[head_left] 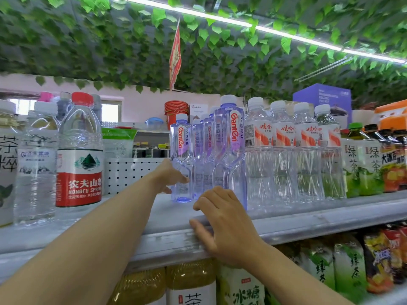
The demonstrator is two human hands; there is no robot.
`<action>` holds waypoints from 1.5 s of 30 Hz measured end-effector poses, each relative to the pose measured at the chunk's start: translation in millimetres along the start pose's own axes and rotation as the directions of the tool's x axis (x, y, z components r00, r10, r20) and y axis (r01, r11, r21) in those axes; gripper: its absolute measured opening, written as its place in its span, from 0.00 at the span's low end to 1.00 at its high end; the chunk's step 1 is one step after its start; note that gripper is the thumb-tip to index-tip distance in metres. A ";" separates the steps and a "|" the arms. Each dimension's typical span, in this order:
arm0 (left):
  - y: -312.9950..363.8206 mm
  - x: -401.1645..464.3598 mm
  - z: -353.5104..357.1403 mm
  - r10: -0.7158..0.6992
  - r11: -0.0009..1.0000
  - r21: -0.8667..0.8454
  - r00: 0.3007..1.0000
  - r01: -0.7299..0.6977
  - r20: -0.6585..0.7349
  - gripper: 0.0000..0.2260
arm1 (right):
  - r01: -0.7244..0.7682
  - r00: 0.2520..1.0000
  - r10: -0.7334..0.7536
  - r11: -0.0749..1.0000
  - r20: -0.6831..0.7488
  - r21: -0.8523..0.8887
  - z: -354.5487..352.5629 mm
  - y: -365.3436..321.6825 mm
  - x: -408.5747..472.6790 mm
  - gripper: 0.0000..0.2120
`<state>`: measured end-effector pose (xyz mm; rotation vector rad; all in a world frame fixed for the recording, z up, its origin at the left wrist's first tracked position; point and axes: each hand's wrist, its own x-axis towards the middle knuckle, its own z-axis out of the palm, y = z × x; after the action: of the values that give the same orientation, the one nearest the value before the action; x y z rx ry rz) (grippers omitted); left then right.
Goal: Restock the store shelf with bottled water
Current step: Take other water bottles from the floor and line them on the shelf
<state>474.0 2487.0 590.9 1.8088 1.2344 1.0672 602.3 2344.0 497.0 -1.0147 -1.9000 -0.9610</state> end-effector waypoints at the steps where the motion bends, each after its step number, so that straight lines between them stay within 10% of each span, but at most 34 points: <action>1: -0.2 1.0 0.1 0.003 1.000 0.011 1.000 -0.003 0.005 0.28 | 0.000 1.000 0.000 1.000 0.000 0.000 0.1 0.0 -0.2 0.09; 14: 8.8 -19.4 1.0 -0.008 0.998 0.062 1.000 0.009 -0.020 0.25 | 0.001 1.000 -0.001 1.000 0.017 -0.008 -2.1 -0.5 0.0 0.10; 20: 18.6 -52.9 0.8 -0.012 0.993 0.116 0.985 0.032 -0.175 0.38 | -0.001 1.000 0.001 1.000 0.007 0.010 -3.3 -0.3 -0.2 0.11; 32: 5.9 -206.2 -0.6 0.358 0.913 0.307 0.888 -0.269 -0.287 0.21 | -0.089 0.995 0.092 0.992 -0.037 0.089 -8.6 -10.5 -12.4 0.15; 38: -49.1 -267.5 20.7 0.242 0.966 0.125 0.961 -0.227 -0.130 0.11 | -0.206 0.977 0.209 0.976 -0.039 0.066 -25.5 -31.8 -78.1 0.19; 45: -153.0 -302.3 77.7 0.040 0.993 0.103 0.979 -0.061 0.201 0.11 | -0.301 0.913 0.306 0.952 0.269 -0.063 -27.2 -70.9 -201.3 0.20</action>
<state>422.7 2241.1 350.7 1.9861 1.1501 0.8367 626.2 2230.8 315.7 -1.4704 -1.8772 -0.6853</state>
